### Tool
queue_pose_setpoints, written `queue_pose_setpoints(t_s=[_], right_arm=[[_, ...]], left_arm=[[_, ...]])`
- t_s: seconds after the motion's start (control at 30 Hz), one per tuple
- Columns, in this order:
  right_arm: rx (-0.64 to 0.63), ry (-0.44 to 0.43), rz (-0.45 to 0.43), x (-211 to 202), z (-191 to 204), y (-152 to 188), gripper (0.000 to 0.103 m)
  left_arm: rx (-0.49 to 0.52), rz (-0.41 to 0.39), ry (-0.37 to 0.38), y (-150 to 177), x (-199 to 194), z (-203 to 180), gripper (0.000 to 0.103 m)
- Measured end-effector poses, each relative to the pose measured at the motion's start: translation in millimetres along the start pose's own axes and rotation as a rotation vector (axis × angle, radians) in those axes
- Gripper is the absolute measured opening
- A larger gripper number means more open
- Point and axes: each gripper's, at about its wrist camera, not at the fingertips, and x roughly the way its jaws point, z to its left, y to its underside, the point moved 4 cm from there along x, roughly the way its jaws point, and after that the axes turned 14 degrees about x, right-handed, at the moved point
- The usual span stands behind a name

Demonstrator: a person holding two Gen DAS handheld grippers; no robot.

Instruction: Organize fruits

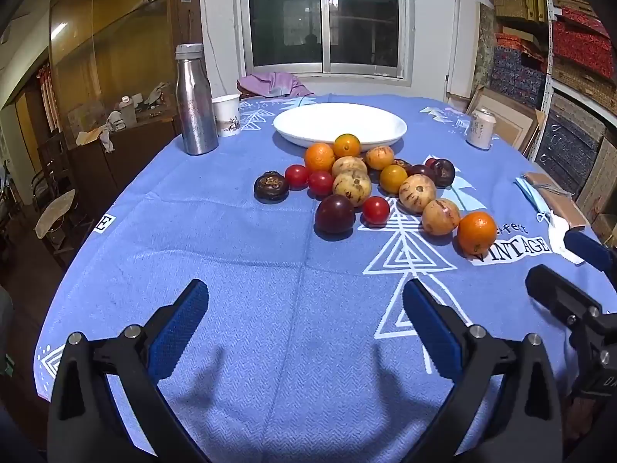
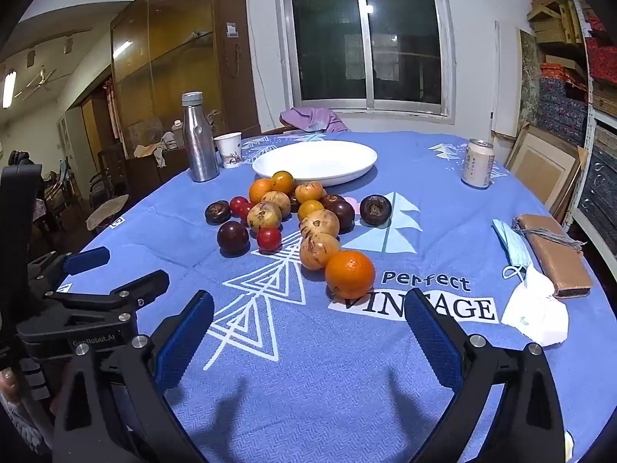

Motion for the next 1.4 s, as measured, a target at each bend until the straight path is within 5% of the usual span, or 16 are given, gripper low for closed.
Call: queue_pose_setpoints(t_s=[1.4], right_arm=[[0.083,-0.085,-0.028,-2.6,-6.8,-6.2,0.1]], left_arm=[[-0.021,0.058,0.015,9.0,14.9,-1.9,0.099]])
